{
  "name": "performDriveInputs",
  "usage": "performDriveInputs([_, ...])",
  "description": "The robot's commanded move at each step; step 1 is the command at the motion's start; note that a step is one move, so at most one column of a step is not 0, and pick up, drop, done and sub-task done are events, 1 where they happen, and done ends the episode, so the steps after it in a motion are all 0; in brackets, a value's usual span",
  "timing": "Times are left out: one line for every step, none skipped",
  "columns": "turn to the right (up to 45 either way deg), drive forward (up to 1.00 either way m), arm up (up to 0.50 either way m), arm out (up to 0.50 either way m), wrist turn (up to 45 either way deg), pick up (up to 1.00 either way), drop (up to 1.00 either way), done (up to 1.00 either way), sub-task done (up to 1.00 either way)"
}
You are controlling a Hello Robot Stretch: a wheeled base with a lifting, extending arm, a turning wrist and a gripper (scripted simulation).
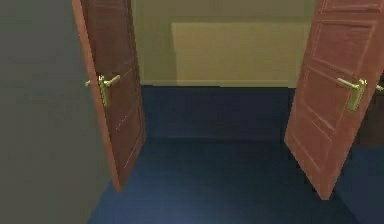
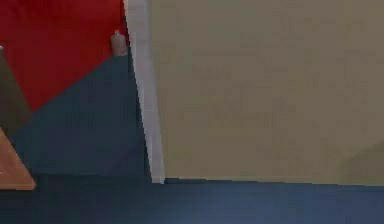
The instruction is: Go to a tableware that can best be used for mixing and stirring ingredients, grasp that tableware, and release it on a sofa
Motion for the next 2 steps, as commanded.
performDriveInputs([0.0, 1.00, 0.00, 0.00, 0.0, 0.00, 0.00, 0.00, 0.00])
performDriveInputs([0.0, 1.00, 0.00, 0.00, 0.0, 0.00, 0.00, 0.00, 0.00])
